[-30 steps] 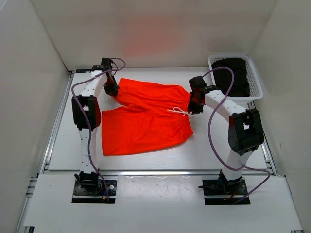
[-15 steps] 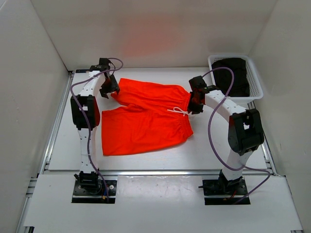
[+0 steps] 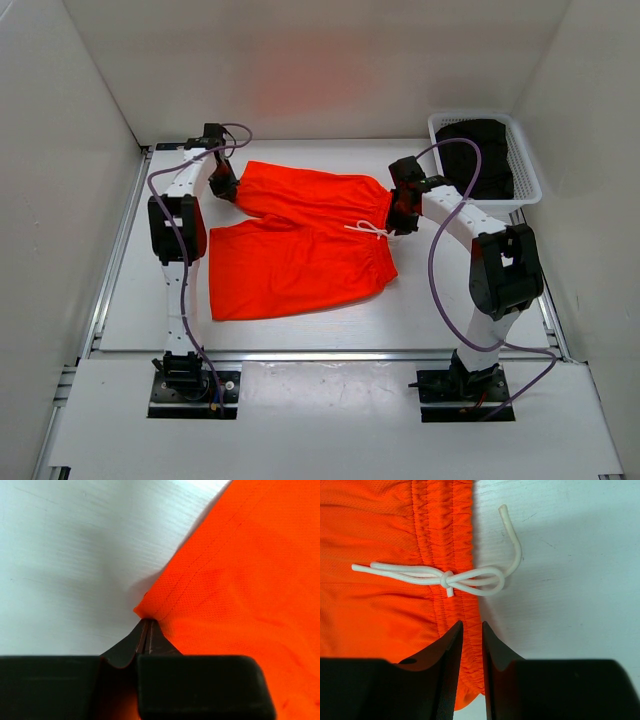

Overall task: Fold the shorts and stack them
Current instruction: Flatten the shorts out, then fold the shorts

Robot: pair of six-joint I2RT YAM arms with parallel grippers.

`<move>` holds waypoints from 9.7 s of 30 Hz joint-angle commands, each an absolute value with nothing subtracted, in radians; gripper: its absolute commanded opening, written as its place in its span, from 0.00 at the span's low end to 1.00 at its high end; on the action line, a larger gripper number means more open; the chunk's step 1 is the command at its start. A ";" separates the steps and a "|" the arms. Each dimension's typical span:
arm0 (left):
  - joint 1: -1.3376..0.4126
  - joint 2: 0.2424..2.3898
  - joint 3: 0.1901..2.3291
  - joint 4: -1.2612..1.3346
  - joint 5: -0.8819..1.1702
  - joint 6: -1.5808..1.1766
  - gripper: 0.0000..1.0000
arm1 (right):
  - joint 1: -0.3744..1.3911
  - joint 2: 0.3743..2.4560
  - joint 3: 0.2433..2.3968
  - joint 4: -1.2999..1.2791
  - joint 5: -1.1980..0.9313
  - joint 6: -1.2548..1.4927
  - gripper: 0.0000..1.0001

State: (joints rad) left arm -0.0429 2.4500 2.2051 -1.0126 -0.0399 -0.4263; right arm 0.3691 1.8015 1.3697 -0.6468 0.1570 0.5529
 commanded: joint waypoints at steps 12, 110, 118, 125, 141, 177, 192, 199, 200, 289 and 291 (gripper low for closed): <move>-0.066 2.375 2.370 -1.009 -0.040 -0.414 0.10 | 0.374 1.807 1.379 -0.635 0.146 0.541 0.27; -0.084 2.459 2.383 -0.956 0.084 -0.396 0.10 | 0.374 1.862 1.397 -0.635 0.117 0.532 0.27; -0.095 2.595 2.523 -0.956 0.149 -0.462 0.36 | 0.374 1.862 1.397 -0.635 0.107 0.532 0.27; -0.104 2.536 2.490 -0.956 0.086 -0.472 1.00 | 0.374 1.853 1.379 -0.635 0.098 0.532 0.27; -0.104 2.316 2.269 -0.956 -0.048 -0.453 0.65 | 0.374 1.835 1.370 -0.635 0.080 0.541 0.27; -0.106 2.525 2.356 -0.945 0.003 -0.462 0.48 | 0.374 1.862 1.361 -0.635 0.071 0.532 0.25; -0.106 2.418 2.298 -0.954 -0.047 -0.442 0.10 | 0.374 1.844 1.361 -0.635 0.071 0.532 0.25; -0.106 2.278 2.174 -0.954 -0.120 -0.442 0.10 | 0.374 1.835 1.351 -0.635 0.071 0.532 0.25; -0.106 2.263 2.142 -0.954 -0.135 -0.442 0.10 | 0.374 1.835 1.351 -0.635 0.071 0.532 0.25; -0.052 1.247 0.755 -0.839 -0.037 -0.911 0.10 | 0.213 1.470 0.712 -0.296 -0.278 0.733 0.00; -0.052 1.137 0.768 -0.902 -0.026 -0.911 0.10 | 0.213 1.346 0.663 -0.363 -0.269 0.733 0.00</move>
State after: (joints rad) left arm -0.0498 1.2633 0.7113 -0.8467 -0.0113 -0.9272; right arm 0.2234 1.4765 0.7002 -0.2485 -0.2882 0.7502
